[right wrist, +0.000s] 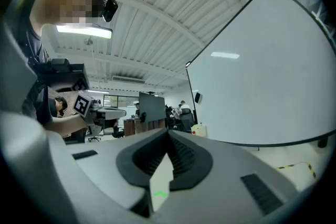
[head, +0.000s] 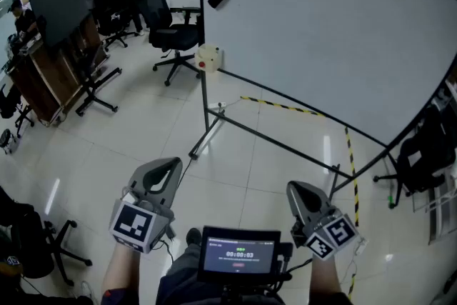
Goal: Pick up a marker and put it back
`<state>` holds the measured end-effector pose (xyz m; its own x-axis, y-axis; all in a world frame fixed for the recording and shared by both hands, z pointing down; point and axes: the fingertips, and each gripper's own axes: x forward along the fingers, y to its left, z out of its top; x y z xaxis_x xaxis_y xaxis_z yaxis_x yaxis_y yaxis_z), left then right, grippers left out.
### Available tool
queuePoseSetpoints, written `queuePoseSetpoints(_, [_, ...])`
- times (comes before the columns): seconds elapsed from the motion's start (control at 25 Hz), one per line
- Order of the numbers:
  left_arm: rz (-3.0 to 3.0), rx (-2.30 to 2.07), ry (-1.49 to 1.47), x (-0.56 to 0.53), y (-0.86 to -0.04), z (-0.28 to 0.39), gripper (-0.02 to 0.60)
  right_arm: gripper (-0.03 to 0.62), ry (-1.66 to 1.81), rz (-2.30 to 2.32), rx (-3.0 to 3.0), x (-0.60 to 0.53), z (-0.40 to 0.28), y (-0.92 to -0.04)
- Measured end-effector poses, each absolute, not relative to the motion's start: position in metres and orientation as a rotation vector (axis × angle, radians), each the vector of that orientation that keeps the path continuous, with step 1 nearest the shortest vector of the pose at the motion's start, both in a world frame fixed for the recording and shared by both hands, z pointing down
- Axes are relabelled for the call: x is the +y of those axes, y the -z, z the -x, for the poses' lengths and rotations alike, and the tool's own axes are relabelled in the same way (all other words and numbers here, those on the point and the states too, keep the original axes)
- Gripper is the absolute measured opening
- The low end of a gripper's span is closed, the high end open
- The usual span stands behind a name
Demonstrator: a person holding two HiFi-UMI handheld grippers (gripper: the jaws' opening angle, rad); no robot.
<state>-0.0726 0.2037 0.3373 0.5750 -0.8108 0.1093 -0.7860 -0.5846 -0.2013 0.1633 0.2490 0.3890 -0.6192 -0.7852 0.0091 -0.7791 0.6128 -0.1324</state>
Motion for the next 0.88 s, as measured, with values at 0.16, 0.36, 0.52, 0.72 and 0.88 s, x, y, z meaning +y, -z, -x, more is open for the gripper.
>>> queuePoseSetpoints(0.16, [2.687, 1.346, 0.247, 0.175, -0.344, 0.092, 0.000, 0.015, 0.192, 1.389, 2.819, 0.222, -0.141, -0.403])
queuePoseSetpoints(0.36, [2.657, 1.384, 0.247, 0.113, -0.357, 0.134, 0.000, 0.015, 0.175, 1.430, 2.830, 0.164, -0.107, -0.405])
queuePoseSetpoints(0.52, [2.691, 1.364, 0.225, 0.061, -0.361, 0.164, 0.000, 0.015, 0.172, 1.464, 2.842, 0.112, -0.073, -0.405])
queuePoseSetpoints(0.72, [2.716, 1.329, 0.211, 0.016, -0.363, 0.198, 0.000, 0.015, 0.127, 1.487, 2.853, 0.067, -0.027, -0.403])
queuePoseSetpoints(0.88, [2.731, 1.304, 0.198, -0.007, -0.362, 0.213, 0.000, 0.015, 0.099, 1.489, 2.859, 0.046, -0.004, -0.396])
